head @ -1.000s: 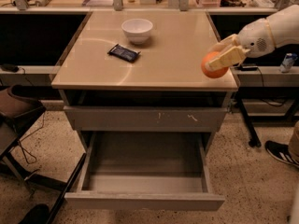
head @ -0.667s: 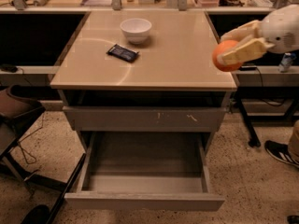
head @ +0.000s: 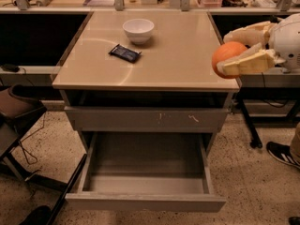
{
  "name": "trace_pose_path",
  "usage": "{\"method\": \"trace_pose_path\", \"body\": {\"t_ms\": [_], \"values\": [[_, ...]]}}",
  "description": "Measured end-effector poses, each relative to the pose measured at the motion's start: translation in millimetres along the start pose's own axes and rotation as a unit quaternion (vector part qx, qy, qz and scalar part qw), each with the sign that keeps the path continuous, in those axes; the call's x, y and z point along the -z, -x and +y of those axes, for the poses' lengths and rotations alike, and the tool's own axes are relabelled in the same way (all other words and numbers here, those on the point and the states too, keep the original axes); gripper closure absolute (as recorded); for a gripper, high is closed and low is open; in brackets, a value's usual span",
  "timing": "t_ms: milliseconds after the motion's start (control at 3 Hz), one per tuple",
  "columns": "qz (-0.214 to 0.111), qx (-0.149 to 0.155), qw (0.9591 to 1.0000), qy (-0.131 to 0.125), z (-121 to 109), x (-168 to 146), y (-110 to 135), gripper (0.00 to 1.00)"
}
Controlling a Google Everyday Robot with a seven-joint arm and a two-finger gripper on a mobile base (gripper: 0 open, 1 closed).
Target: Place orange into middle drawer
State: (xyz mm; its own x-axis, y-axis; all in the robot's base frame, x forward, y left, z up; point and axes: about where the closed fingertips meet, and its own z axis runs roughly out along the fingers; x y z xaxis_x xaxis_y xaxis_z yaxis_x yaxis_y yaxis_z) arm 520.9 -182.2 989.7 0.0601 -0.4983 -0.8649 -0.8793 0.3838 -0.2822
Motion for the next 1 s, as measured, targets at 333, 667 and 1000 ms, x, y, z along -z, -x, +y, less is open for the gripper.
{"method": "trace_pose_path", "body": {"t_ms": [333,667,1000], "values": [[0.001,-0.001,1.0000,0.002,1,0,0,1.00],[0.002,0.004,0.9999,-0.014,6,-17,-17,1.00],[-0.001,0.036,0.9989,-0.030,35,-61,-64,1.00]]}}
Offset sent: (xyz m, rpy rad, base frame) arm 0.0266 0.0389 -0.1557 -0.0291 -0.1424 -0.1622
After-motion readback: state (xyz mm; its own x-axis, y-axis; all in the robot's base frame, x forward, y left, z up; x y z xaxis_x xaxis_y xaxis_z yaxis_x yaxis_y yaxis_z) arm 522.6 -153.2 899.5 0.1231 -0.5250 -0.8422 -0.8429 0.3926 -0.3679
